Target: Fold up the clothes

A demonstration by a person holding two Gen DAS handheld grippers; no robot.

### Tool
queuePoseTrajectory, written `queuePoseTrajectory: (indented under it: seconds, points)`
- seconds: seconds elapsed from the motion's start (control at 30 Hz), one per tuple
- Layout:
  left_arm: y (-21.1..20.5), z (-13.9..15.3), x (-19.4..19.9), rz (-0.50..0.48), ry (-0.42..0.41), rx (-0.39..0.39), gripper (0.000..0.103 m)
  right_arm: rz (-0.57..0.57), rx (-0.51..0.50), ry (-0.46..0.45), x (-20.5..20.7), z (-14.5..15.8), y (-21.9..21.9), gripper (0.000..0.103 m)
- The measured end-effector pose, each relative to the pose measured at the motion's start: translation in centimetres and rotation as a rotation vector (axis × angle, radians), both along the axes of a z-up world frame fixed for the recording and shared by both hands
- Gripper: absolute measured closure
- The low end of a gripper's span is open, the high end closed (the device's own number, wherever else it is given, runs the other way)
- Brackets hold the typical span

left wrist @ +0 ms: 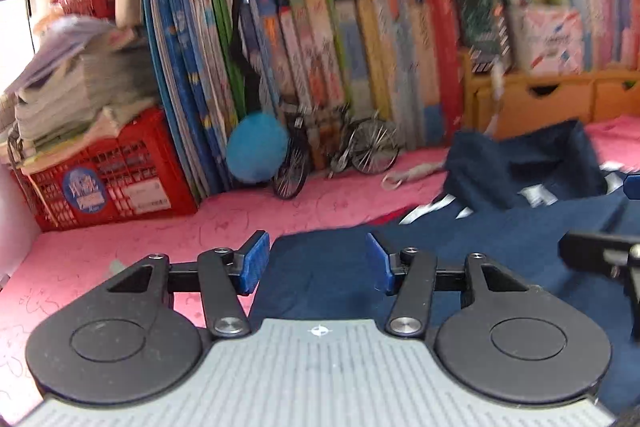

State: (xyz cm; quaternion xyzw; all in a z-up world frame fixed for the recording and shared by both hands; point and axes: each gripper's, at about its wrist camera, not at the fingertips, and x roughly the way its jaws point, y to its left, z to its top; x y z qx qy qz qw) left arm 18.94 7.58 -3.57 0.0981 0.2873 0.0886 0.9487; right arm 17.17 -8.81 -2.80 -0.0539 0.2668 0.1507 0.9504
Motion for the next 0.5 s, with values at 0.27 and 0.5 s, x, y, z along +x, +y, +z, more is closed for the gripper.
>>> queuePoseTrajectory:
  seconds: [0.27, 0.5]
  points:
    - [1.3, -2.7, 1.0, 0.072, 0.052, 0.007, 0.048, -0.041, -0.127, 0.061, 2.3, -1.8, 0.6, 0.003]
    - [1.2, -3.1, 0.9, 0.063, 0.054, 0.007, 0.048, -0.301, -0.37, -0.042, 2.0, -1.8, -10.0, 0.001]
